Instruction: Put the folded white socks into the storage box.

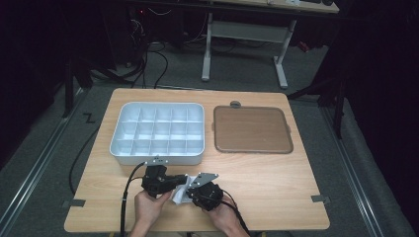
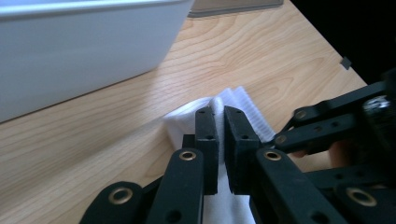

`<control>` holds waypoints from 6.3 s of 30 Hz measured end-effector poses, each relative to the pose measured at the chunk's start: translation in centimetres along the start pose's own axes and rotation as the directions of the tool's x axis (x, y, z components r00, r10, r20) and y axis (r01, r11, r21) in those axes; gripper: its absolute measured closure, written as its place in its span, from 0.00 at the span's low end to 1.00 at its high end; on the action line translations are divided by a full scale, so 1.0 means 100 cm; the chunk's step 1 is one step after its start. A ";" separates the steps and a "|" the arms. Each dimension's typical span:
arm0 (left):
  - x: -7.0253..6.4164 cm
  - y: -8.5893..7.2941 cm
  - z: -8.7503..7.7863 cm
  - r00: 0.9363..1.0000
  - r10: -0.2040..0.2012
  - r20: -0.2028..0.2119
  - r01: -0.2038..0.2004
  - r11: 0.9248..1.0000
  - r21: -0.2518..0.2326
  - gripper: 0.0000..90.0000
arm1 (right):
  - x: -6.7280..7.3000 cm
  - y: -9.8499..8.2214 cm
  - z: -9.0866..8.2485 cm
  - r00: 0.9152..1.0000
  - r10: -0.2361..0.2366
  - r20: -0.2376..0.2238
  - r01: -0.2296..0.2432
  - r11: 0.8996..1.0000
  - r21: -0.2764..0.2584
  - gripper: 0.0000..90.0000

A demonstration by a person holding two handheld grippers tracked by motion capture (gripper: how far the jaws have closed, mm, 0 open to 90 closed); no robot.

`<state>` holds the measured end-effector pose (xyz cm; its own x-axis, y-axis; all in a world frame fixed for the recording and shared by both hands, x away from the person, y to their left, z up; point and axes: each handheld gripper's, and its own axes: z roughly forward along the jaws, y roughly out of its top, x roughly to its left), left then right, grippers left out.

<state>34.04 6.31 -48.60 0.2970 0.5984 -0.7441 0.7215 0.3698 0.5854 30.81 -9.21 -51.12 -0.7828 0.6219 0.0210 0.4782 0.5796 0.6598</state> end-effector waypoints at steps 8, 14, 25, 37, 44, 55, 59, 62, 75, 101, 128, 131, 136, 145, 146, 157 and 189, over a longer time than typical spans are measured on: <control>0.001 -0.001 -0.001 1.000 0.010 -0.027 -0.010 1.000 -0.002 0.95 | -0.017 -0.003 -0.036 0.992 0.054 0.110 -0.045 0.995 -0.085 0.86; 0.000 -0.001 0.000 1.000 0.009 -0.028 -0.009 1.000 0.001 0.95 | -0.034 -0.015 -0.039 0.983 0.116 0.143 -0.108 0.992 -0.060 0.78; -0.003 0.000 0.000 1.000 -0.001 -0.016 0.002 1.000 0.001 0.95 | -0.040 -0.026 -0.019 0.984 0.136 0.117 -0.136 0.991 -0.009 0.85; -0.011 0.002 0.003 1.000 0.004 0.008 -0.004 1.000 0.003 0.95 | -0.035 -0.018 -0.011 0.992 0.089 0.092 -0.091 0.996 0.013 0.87; -0.011 0.000 0.007 1.000 0.007 0.012 -0.007 1.000 0.002 0.95 | -0.030 -0.014 -0.007 0.995 0.072 0.075 -0.074 0.997 0.012 0.87; -0.012 -0.006 0.016 0.999 0.035 0.014 -0.035 0.999 0.005 0.95 | -0.027 -0.011 -0.003 0.997 0.052 0.051 -0.053 0.999 0.008 0.87; -0.013 -0.009 0.020 0.999 0.053 0.011 -0.053 0.999 0.006 0.95 | -0.026 -0.010 -0.002 0.997 0.055 0.045 -0.055 0.998 0.007 0.87; -0.013 -0.011 0.021 0.998 0.066 0.005 -0.066 0.998 0.004 0.95 | -0.025 -0.009 -0.001 0.998 0.047 0.039 -0.047 0.999 0.004 0.87; -0.008 -0.018 0.027 0.995 0.097 -0.021 -0.096 0.995 0.022 0.95 | -0.028 -0.010 -0.007 0.996 0.089 0.024 -0.088 0.996 -0.019 0.80; -0.007 -0.013 0.024 0.995 0.096 -0.012 -0.096 0.995 -0.018 0.95 | -0.017 -0.028 -0.006 0.996 0.090 0.010 -0.090 0.995 -0.047 0.77; 0.000 -0.027 0.051 0.962 0.258 -0.094 -0.261 0.965 -0.028 0.95 | -0.027 -0.018 0.004 0.997 0.070 0.007 -0.070 0.997 -0.040 0.80; 0.001 -0.024 0.050 0.965 0.247 -0.091 -0.249 0.968 -0.013 0.94 | -0.027 -0.018 0.003 0.996 0.091 0.008 -0.091 0.995 -0.042 0.77; -0.001 -0.018 0.043 0.975 0.209 -0.072 -0.211 0.977 -0.021 0.83 | -0.030 -0.019 0.000 0.990 0.138 -0.006 -0.139 0.989 -0.050 0.72; -0.003 -0.011 0.032 0.980 0.187 -0.064 -0.190 0.980 -0.049 0.61 | -0.034 -0.021 -0.016 0.985 0.170 0.006 -0.169 0.982 -0.086 0.73; -0.004 -0.010 0.031 0.982 0.180 -0.059 -0.183 0.982 -0.056 0.60 | -0.034 -0.021 -0.019 0.986 0.169 0.008 -0.167 0.981 -0.093 0.74; -0.006 0.001 0.013 0.988 0.149 -0.025 -0.151 0.985 -0.088 0.58 | -0.034 -0.014 -0.044 0.988 0.153 0.000 -0.152 0.980 -0.132 0.87; 0.010 -0.030 0.023 0.930 0.334 -0.154 -0.339 0.941 -0.008 0.56 | -0.029 -0.024 -0.015 0.992 0.127 0.020 -0.126 0.991 -0.043 0.87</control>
<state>33.58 4.10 -51.83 0.4208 0.7892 -0.4473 0.5735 0.1507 0.8053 31.39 -13.20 -51.63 -0.7074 0.7011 0.0897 0.5558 0.4735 0.6833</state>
